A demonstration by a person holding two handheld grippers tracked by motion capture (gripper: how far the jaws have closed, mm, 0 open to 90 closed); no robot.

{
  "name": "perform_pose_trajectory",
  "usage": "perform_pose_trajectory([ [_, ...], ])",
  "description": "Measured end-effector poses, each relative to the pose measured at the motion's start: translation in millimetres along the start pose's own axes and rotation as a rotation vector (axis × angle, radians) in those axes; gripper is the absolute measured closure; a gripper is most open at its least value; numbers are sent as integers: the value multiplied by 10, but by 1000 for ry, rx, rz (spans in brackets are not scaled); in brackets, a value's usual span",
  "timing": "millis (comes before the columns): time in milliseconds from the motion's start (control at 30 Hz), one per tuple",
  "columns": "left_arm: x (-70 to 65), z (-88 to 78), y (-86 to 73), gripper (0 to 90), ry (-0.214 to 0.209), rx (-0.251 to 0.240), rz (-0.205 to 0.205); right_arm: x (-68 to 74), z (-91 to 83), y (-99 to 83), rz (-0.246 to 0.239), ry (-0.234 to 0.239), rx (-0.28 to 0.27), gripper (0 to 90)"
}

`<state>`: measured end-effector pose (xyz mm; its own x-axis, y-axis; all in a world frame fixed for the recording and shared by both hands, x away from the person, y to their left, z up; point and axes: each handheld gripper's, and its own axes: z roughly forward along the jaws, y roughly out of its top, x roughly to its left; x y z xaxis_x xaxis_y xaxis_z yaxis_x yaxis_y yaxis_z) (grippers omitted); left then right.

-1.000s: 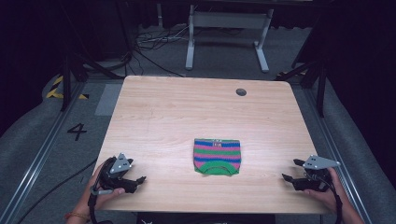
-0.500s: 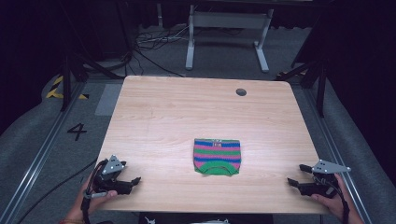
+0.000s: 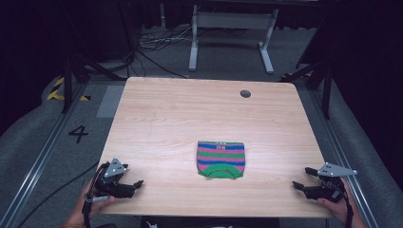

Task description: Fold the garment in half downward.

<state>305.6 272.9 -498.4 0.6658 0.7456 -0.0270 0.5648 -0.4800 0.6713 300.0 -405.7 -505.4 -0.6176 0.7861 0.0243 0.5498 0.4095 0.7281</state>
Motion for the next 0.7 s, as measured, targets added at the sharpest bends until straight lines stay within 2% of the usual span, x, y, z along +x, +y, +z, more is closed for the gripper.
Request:
perform_pose_trajectory([
  [700,-2,49,45,78,19,18,-16,0,0,0,2,1,1,192],
])
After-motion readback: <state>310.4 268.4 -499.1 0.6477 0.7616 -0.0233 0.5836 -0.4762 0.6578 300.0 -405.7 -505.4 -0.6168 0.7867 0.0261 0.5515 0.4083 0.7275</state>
